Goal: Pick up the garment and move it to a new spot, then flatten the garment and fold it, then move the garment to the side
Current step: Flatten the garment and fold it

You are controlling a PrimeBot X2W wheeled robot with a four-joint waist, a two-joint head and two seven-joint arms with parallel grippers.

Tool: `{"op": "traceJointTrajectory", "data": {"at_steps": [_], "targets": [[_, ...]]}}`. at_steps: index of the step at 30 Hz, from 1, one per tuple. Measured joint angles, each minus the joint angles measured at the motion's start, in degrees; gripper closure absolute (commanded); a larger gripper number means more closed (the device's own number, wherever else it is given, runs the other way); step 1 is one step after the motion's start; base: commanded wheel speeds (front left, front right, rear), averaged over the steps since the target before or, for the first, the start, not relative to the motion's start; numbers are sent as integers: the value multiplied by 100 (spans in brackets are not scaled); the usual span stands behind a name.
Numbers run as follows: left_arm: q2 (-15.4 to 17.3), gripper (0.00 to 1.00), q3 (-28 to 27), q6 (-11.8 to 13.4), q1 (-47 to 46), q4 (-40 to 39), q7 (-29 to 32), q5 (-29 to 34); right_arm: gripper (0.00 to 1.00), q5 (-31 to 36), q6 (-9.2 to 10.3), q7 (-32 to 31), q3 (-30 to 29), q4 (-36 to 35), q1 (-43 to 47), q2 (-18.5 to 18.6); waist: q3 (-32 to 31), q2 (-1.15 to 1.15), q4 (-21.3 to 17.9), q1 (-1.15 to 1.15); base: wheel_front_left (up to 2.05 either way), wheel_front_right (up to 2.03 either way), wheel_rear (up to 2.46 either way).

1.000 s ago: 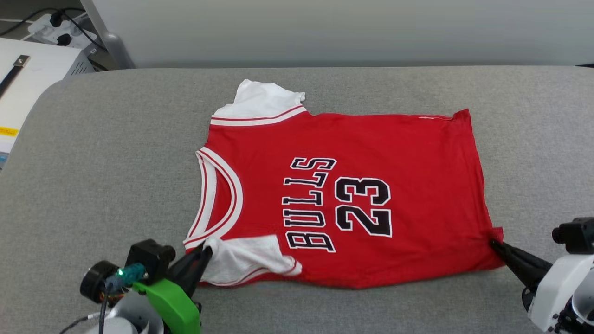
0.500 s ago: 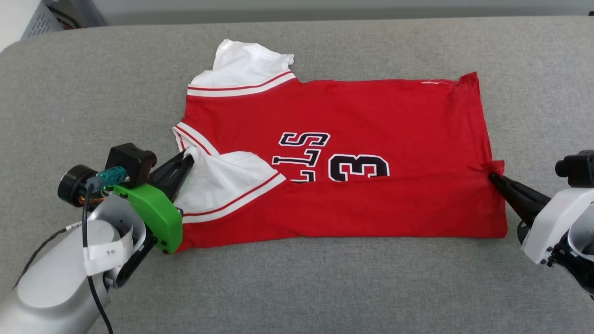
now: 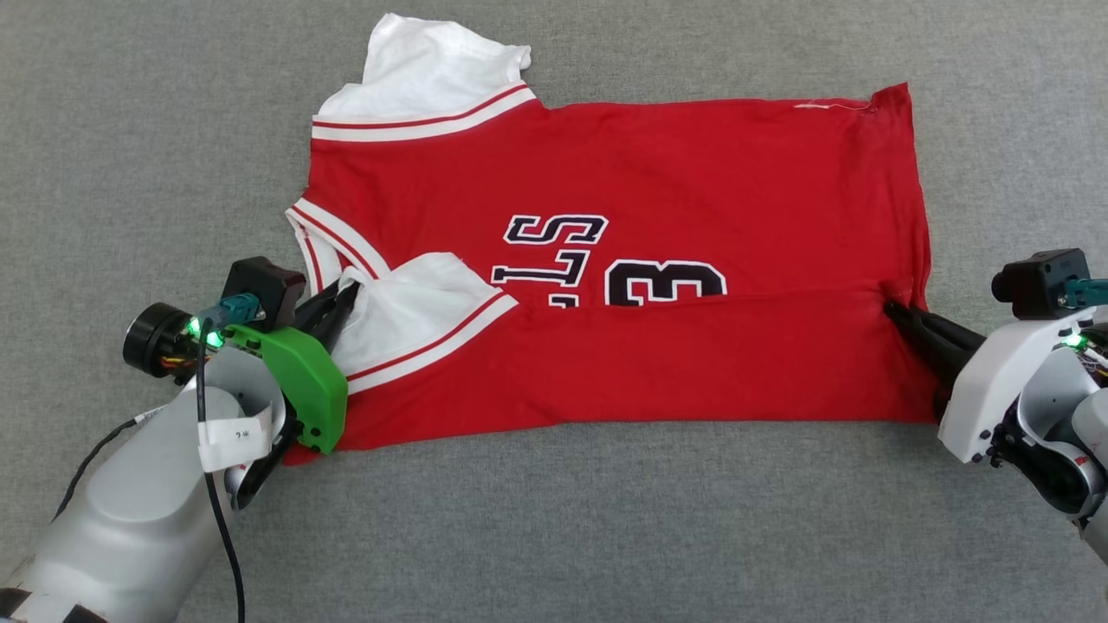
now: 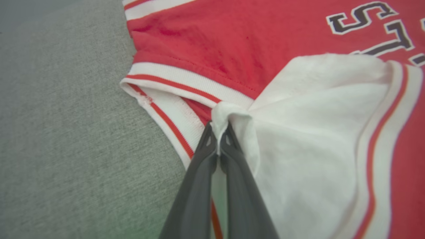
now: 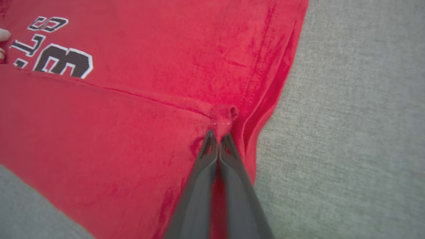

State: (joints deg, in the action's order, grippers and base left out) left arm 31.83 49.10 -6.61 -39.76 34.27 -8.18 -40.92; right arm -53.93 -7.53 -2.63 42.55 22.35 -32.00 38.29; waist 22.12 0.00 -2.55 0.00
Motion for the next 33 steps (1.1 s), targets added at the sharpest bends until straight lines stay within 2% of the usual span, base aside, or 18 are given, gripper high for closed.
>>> {"op": "traceJointTrajectory", "data": {"at_steps": [4,5,6,7,11,16,18,24,28,33], "targets": [[-149,100,98,-30,-64,347,-175,-82,100,-38,0,118,130,83,-38,-15,-81,0,-5,0,0,0,0],[-190,66,115,-30,-74,426,-188,-122,64,-49,0,143,157,101,-39,-14,-113,0,-1,0,0,0,0],[-215,0,141,-31,-93,483,-204,-141,12,-90,0,175,171,109,-38,-15,-151,0,5,0,0,0,0],[-230,0,159,-47,-105,536,-269,-142,0,-113,0,214,177,120,-36,-7,-195,0,15,0,0,0,0],[-194,0,241,-69,-124,592,-312,-148,0,-145,0,405,168,55,34,51,-387,0,68,0,0,0,0],[115,0,368,-70,-408,313,-27,-230,0,-179,0,544,79,-108,253,208,-673,0,181,0,0,0,0],[219,0,421,-70,-522,120,401,-490,0,-178,0,542,45,-155,318,248,-765,0,225,0,0,0,0],[525,0,595,-70,-686,-533,2251,-1463,0,-172,0,490,-115,-222,410,270,-968,0,354,0,0,0,0],[617,0,627,-70,-718,-799,3352,-2137,0,-120,0,414,-182,-276,461,243,-1022,0,387,0,0,0,0],[664,0,706,30,-716,-1012,4075,-2466,0,-119,0,287,-265,-323,510,191,-1014,0,331,0,0,0,0]]}}
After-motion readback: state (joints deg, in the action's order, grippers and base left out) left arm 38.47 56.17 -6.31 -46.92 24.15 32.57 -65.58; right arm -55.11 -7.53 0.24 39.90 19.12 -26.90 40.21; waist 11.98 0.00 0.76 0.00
